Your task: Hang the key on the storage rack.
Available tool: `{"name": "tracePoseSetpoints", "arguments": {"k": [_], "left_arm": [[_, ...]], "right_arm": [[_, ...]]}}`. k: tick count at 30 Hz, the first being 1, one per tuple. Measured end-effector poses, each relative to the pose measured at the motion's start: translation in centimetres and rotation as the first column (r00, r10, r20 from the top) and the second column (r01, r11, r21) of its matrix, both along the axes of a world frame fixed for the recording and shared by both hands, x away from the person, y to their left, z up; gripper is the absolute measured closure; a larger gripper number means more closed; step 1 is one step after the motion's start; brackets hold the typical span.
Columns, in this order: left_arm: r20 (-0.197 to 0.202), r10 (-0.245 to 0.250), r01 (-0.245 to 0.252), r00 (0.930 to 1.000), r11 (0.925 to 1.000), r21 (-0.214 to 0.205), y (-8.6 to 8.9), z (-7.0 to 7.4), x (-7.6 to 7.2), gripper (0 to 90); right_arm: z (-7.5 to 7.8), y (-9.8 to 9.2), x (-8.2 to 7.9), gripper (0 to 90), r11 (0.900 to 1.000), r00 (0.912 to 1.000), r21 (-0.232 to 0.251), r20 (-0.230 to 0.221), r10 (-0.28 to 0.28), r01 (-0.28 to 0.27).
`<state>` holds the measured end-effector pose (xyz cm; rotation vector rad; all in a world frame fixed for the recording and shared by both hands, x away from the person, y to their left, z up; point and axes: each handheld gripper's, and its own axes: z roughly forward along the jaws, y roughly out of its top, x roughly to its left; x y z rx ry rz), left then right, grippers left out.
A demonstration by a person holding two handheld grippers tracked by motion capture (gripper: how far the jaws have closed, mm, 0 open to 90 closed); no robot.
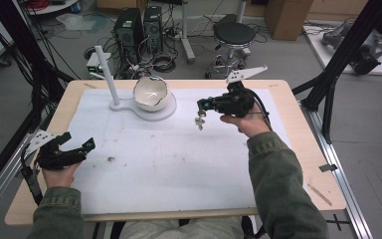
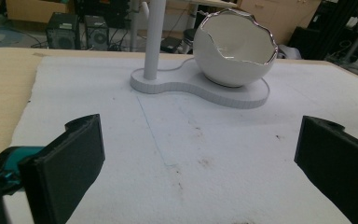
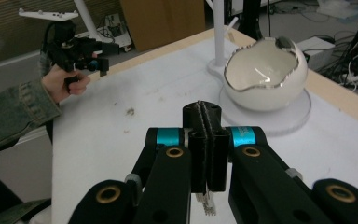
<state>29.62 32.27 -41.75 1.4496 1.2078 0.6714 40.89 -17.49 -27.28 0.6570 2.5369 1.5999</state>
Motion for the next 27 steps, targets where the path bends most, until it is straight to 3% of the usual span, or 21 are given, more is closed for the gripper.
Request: {"name": "tracePoseSetpoints", "arguments": {"k": [12, 19, 27], "left_arm": [[0.002, -0.004, 0.004, 1.0, 0.9999, -0.011, 0.1, -0.1, 0.1, 2.0], [0.006, -0.005, 0.005, 1.0, 0.9997, -0.022, 0.1, -0.1, 0.2, 2.0], [0.002, -0.011, 0.011, 0.9999, 0.9996, -0.026, 0.0, -0.2, 0.4, 2.0]], "right_arm": [[1.6, 6.5, 2.8, 89.8, 0.9978, 0.9978, -0.003, 0.01, 0.066, -0.066], [2.1, 9.2, 4.0, 89.8, 0.9954, 0.9954, 0.002, -0.004, 0.096, -0.096], [3.5, 11.8, 5.7, 89.8, 0.9932, 0.9931, -0.009, 0.014, 0.116, -0.116]]}}
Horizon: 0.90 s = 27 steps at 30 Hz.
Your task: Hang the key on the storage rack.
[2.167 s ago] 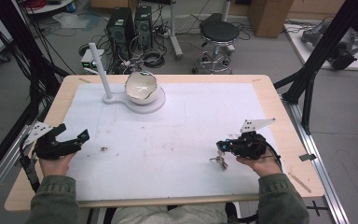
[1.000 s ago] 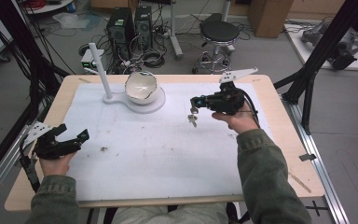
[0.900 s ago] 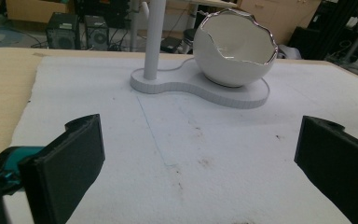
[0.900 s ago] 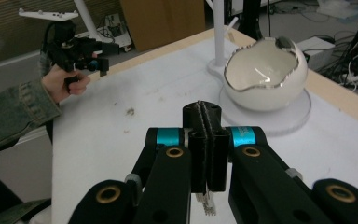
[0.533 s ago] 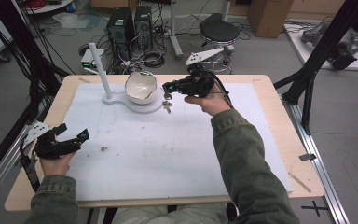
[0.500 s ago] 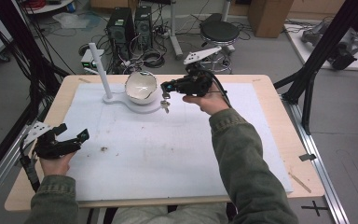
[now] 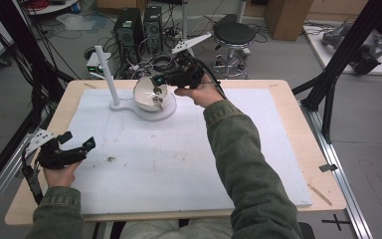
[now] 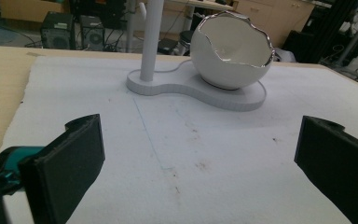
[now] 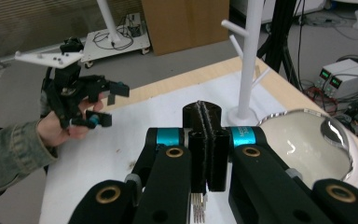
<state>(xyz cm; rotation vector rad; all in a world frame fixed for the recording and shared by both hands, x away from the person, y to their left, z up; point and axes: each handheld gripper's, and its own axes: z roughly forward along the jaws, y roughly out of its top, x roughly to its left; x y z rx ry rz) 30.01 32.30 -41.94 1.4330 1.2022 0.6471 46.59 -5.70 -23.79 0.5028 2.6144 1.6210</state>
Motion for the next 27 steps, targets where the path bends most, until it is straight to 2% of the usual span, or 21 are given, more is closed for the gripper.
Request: {"name": "tracePoseSetpoints", "arguments": {"k": [12, 18, 27], "left_arm": [[-0.006, -0.007, 0.006, 1.0, 0.9998, -0.02, 0.0, -0.2, 0.4, 2.0], [-0.008, -0.012, 0.012, 0.9999, 0.9996, -0.027, 0.1, -0.3, 0.5, 2.0], [-0.004, -0.019, 0.019, 0.9998, 0.999, -0.039, 0.0, -0.3, 0.5, 2.0]], "right_arm": [[1.3, 4.1, 3.0, 89.8, 0.9979, 0.9999, 0.064, -0.008, 0.012, -0.011], [2.3, 6.2, 4.3, 89.8, 0.9981, 0.9999, 0.061, -0.006, 0.01, -0.01], [2.9, 8.8, 5.0, 89.7, 0.9987, 0.9997, 0.045, 0.008, 0.022, -0.023]]}}
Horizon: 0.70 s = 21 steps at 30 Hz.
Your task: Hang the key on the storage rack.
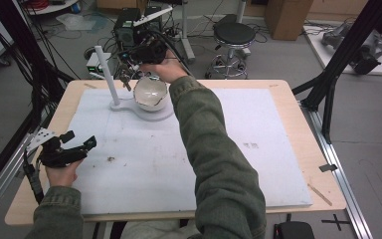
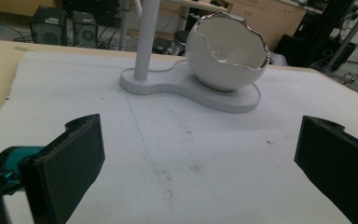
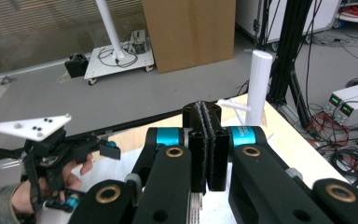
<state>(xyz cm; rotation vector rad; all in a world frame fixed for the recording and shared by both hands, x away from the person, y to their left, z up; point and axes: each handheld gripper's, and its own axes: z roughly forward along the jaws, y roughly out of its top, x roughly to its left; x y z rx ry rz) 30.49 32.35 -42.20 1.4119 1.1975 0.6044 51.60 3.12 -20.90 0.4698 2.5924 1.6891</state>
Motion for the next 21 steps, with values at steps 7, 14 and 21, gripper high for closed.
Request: {"name": "tracePoseSetpoints", "arguments": {"k": [7, 14, 21], "left_arm": [[0.0, -0.001, 0.001, 1.0, 1.0, -0.007, -0.1, 0.0, 0.1, 2.0], [-0.004, -0.011, 0.011, 0.9999, 0.9999, -0.01, -0.2, -0.1, 0.2, 2.0], [-0.007, -0.032, 0.032, 0.9995, 0.9995, -0.008, -0.5, -0.2, 0.3, 2.0]], "right_arm": [[0.8, 1.5, 0.6, 89.7, 0.9998, 0.9999, 0.019, 0.008, -0.01, 0.01], [0.7, 2.9, 1.1, 89.7, 0.9999, 0.9999, 0.017, 0.011, -0.001, 0.0], [-0.3, 4.3, 1.7, 89.7, 0.9999, 1.0, 0.008, -0.004, -0.008, 0.008]]}}
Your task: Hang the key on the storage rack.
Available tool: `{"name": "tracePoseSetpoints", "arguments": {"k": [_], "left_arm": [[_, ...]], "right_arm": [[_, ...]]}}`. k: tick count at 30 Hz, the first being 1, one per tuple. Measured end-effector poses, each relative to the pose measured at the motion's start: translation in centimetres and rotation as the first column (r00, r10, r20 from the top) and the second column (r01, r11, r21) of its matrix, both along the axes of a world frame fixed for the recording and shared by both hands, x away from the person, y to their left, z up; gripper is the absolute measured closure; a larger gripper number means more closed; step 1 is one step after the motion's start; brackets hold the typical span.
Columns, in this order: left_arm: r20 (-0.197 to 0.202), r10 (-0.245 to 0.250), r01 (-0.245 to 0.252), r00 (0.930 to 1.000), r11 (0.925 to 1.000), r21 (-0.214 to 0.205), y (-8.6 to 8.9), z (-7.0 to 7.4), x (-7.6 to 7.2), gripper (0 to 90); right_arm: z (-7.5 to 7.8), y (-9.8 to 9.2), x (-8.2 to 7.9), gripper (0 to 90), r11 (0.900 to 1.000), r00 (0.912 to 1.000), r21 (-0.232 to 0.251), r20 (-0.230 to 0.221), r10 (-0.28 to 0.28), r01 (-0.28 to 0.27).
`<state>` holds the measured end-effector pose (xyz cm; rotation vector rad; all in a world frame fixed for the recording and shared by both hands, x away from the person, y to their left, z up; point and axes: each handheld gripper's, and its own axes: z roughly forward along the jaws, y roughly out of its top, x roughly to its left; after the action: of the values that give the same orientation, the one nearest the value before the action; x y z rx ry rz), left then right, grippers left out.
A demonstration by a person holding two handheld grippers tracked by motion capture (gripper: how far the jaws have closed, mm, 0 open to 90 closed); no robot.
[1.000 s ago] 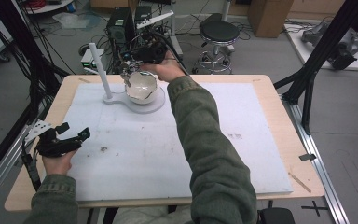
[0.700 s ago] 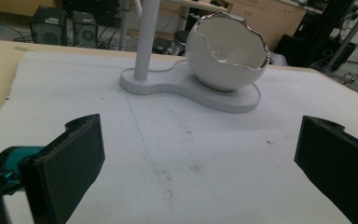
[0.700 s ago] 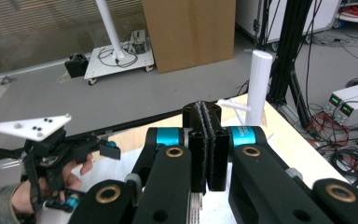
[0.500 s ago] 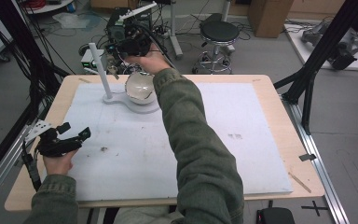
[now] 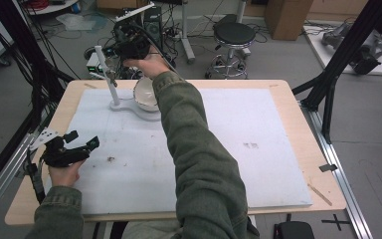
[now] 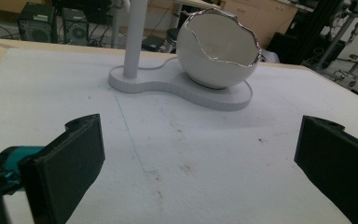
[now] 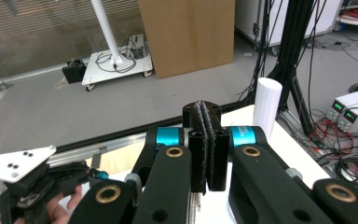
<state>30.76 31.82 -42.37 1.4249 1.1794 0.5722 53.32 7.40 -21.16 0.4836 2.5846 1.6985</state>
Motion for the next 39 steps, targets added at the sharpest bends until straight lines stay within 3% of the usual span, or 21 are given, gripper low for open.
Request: {"name": "tracePoseSetpoints", "arguments": {"k": [14, 23, 39], "left_arm": [[0.0, 0.004, -0.004, 1.0, 1.0, 0.003, 0.2, 0.0, -0.3, 2.0], [0.001, 0.001, -0.001, 1.0, 1.0, 0.007, 0.2, 0.0, -0.5, 2.0], [0.0, 0.003, -0.003, 1.0, 1.0, 0.005, 0.3, 0.0, -0.6, 2.0]], "right_arm": [[-1.1, 3.8, 1.0, 89.7, 0.9994, 0.9999, -0.034, -0.01, -0.005, 0.005], [-1.5, 4.2, 1.6, 89.8, 0.9959, 0.9966, -0.042, -0.011, -0.081, 0.081], [-2.6, 5.0, 2.5, 89.8, 0.9897, 0.9906, -0.048, -0.015, -0.136, 0.135]]}}
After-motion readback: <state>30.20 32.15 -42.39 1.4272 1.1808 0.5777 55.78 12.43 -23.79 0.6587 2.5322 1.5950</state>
